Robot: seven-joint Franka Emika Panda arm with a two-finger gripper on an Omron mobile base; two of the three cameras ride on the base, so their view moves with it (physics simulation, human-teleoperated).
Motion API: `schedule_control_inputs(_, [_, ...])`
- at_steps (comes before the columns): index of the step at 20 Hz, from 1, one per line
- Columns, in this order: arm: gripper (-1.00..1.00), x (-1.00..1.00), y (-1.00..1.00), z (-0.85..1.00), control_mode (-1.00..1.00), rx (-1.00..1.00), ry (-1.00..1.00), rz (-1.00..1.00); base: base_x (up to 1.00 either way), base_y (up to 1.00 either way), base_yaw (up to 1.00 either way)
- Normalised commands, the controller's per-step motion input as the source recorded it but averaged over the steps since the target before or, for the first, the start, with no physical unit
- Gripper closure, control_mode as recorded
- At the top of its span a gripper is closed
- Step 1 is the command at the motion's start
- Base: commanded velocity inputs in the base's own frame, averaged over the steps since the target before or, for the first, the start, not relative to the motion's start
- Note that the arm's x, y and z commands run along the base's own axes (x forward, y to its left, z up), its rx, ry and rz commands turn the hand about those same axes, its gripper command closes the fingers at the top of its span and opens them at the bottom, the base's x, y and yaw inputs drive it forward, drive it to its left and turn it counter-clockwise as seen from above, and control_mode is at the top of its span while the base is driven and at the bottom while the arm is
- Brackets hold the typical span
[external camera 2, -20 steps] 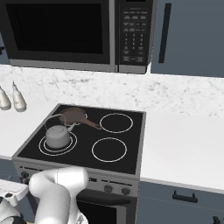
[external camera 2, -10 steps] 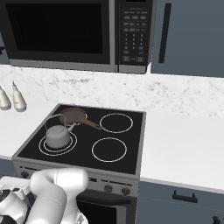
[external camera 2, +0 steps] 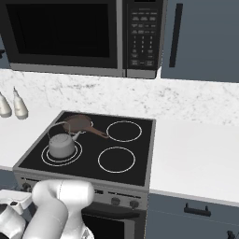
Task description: Pick the kettle from the counter and place it on a stove burner. Then turn the burner on.
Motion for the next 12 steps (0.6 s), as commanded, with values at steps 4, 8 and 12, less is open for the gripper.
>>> schedule_control_inputs(4, [-1.0, 0.07, 0.0, -0.27, -1.0, 0.0, -0.03, 0.0, 0.0, 0.0, 0.0])
schedule_control_inputs(8, [-1.0, 0.17, 0.0, -0.07, -1.0, 0.0, -0.02, 0.0, 0.0, 0.0, 0.0])
schedule_control_inputs(12, [-1.0, 0.18, 0.0, 0.0, -1.0, 0.0, 0.0, 0.0, 0.0, 0.0, 0.0])
